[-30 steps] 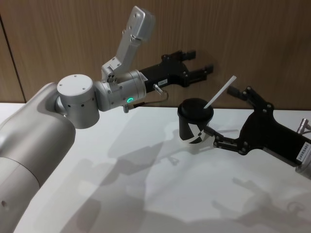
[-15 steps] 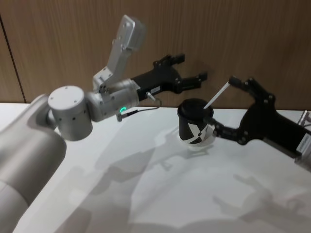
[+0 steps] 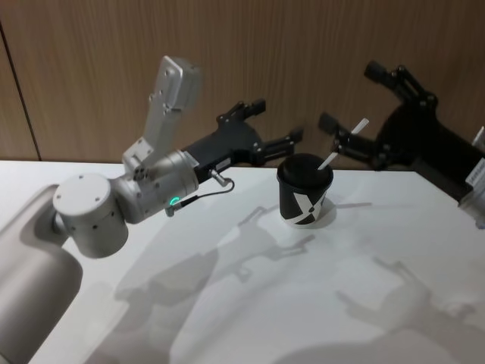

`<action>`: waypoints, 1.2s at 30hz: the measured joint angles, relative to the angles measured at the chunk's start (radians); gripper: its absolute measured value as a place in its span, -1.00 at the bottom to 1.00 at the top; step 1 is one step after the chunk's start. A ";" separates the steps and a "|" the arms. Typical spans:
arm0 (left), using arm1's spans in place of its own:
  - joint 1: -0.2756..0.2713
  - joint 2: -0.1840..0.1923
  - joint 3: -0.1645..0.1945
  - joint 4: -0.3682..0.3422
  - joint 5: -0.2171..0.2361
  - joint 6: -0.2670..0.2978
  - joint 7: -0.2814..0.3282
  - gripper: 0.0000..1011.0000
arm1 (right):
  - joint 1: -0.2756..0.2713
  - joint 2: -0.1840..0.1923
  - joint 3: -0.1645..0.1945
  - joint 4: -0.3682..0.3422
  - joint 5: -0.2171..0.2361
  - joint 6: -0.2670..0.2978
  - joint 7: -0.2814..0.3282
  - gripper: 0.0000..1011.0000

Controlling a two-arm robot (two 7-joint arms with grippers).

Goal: Pick up the straw with one hand, pass it to the other hand, and insert it into the cup.

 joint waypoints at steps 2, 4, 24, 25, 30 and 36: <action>0.008 0.002 -0.002 -0.008 0.004 -0.006 0.005 0.98 | 0.009 -0.003 0.001 -0.010 0.019 0.036 -0.008 0.98; 0.020 0.005 -0.004 -0.017 0.010 -0.018 0.013 0.98 | 0.015 -0.005 0.001 -0.017 0.031 0.060 -0.013 0.98; 0.073 -0.001 -0.022 -0.063 0.051 -0.092 0.055 0.98 | 0.064 -0.005 -0.028 -0.097 0.139 0.388 -0.106 0.98; 0.075 -0.001 -0.023 -0.067 0.052 -0.093 0.056 0.98 | 0.064 -0.005 -0.028 -0.097 0.139 0.388 -0.106 0.98; 0.082 -0.001 -0.029 -0.089 0.060 -0.097 0.063 0.98 | 0.072 -0.003 -0.046 -0.109 0.145 0.431 -0.119 0.98; 0.087 -0.002 -0.034 -0.108 0.068 -0.097 0.072 0.98 | 0.078 -0.003 -0.065 -0.115 0.147 0.459 -0.133 0.98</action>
